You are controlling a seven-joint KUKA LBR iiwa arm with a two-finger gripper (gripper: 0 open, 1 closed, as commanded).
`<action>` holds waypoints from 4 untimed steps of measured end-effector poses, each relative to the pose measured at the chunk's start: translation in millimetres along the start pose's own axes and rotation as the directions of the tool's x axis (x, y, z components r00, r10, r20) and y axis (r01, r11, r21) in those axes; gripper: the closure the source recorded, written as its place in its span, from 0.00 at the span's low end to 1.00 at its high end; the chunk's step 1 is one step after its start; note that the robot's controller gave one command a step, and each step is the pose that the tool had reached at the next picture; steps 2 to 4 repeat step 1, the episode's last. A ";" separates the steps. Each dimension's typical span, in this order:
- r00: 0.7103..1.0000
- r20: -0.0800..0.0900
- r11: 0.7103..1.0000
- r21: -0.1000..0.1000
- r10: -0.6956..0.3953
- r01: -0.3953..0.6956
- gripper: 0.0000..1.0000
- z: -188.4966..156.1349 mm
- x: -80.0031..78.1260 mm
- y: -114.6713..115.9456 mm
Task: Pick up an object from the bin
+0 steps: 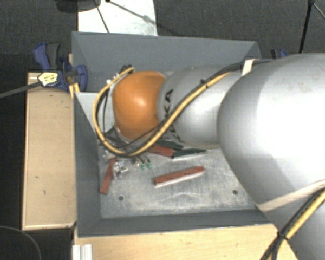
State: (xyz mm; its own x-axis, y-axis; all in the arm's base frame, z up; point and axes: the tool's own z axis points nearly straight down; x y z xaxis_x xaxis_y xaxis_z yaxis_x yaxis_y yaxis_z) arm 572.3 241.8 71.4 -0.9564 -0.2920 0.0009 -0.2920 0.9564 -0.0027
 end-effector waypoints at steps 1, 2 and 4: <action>1.000 0.004 1.000 -0.004 -0.014 0.014 1.00 -135.4 0.8 1.6; 1.000 0.004 1.000 -0.004 -0.014 0.014 1.00 -135.4 0.8 1.6; 1.000 0.004 1.000 -0.004 -0.014 0.014 1.00 -135.4 0.8 1.6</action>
Offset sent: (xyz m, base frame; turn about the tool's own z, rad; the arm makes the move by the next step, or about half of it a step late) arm 0.0000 0.0000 0.0000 0.0000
